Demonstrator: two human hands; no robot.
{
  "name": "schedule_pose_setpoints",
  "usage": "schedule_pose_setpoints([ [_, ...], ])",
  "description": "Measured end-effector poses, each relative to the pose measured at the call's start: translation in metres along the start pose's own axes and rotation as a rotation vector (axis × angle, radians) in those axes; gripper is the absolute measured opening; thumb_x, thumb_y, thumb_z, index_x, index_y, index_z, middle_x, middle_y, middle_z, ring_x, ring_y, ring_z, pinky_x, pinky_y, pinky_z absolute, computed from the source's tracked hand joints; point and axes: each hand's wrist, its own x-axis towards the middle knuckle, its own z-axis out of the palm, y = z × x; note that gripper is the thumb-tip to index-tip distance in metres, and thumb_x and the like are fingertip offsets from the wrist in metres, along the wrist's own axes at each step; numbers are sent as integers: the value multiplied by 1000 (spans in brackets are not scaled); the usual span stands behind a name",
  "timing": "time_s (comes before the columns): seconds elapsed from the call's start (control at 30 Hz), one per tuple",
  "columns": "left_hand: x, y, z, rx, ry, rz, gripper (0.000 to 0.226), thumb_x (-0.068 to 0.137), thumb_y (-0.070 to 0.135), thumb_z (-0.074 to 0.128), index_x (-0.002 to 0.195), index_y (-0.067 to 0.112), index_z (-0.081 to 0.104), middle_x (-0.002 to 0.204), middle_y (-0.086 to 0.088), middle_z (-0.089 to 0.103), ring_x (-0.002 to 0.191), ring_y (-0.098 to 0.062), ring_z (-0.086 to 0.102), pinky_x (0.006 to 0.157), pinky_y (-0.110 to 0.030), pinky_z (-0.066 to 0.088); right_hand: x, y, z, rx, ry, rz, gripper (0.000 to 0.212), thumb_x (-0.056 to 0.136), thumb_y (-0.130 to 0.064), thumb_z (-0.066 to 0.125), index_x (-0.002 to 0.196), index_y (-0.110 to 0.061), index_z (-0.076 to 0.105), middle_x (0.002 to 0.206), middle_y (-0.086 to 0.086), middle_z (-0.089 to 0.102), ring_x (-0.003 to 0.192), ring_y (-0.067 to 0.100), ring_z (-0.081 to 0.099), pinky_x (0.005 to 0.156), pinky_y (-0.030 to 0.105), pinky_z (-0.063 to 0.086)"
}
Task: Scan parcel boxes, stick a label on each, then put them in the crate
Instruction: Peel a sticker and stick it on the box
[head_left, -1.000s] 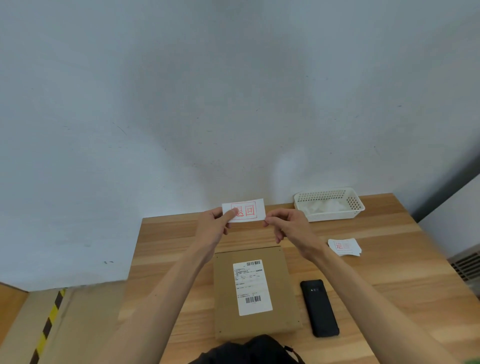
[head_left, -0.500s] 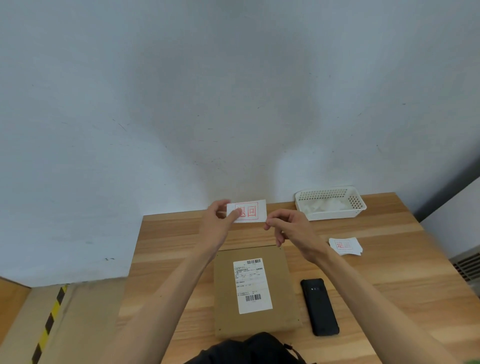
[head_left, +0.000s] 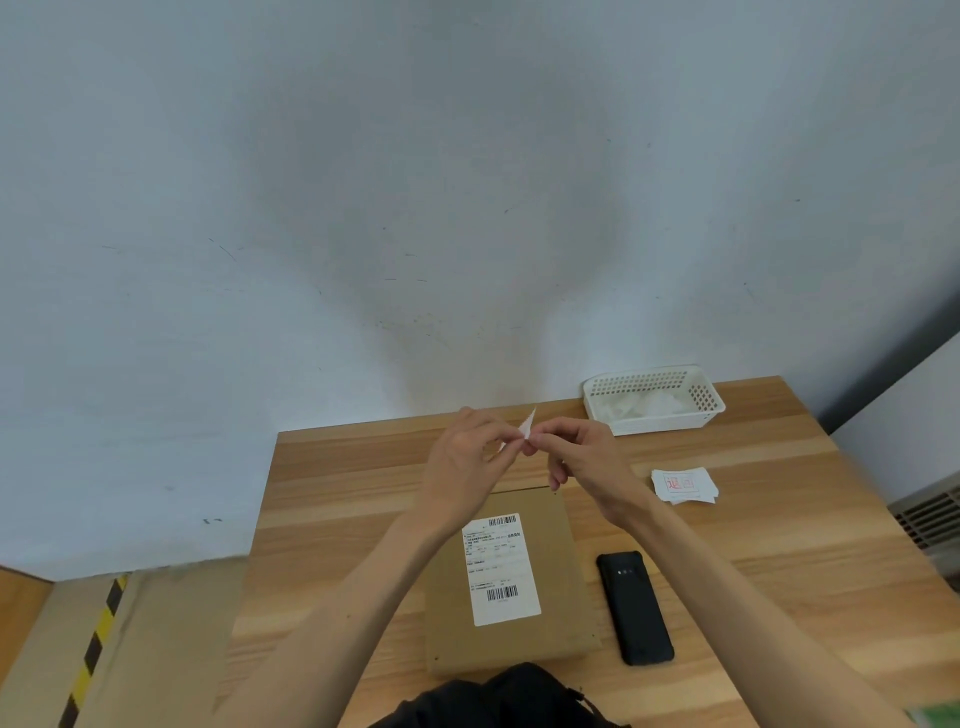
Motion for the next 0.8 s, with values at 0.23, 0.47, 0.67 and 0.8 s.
schedule_pose_setpoints([
  [0.23, -1, -3, 1, 13, -3, 46, 6, 90, 21, 76, 92, 17, 80, 89, 7, 70, 86, 6, 43, 80, -12, 33, -1, 0, -2, -65, -35, -30, 13, 95, -10, 67, 94, 0, 77, 88, 13, 75, 48, 17, 45, 50, 27, 48],
  [0.47, -1, -4, -5, 36, -56, 86, 7, 93, 18, 72, 93, 17, 79, 92, 5, 70, 87, -2, 49, 86, -8, 30, -1, 0, -2, -146, -61, -53, 15, 96, -14, 67, 93, -4, 78, 90, 9, 77, 50, 17, 46, 53, 27, 49],
  [0.67, -2, -8, -5, 64, -127, 82, 24, 98, 33, 60, 96, 18, 79, 94, 7, 69, 91, -13, 56, 89, -27, 41, -2, 2, -3, -178, -66, -71, 14, 96, -13, 68, 93, -3, 78, 88, 9, 76, 50, 20, 46, 52, 28, 49],
  [0.8, -1, -8, -6, 111, -158, 121, 21, 98, 32, 62, 95, 19, 79, 93, 9, 67, 88, -3, 44, 76, -28, 42, -3, 2, -1, -195, -65, -80, 14, 95, -11, 68, 89, -4, 78, 84, 9, 76, 49, 17, 46, 50, 27, 48],
])
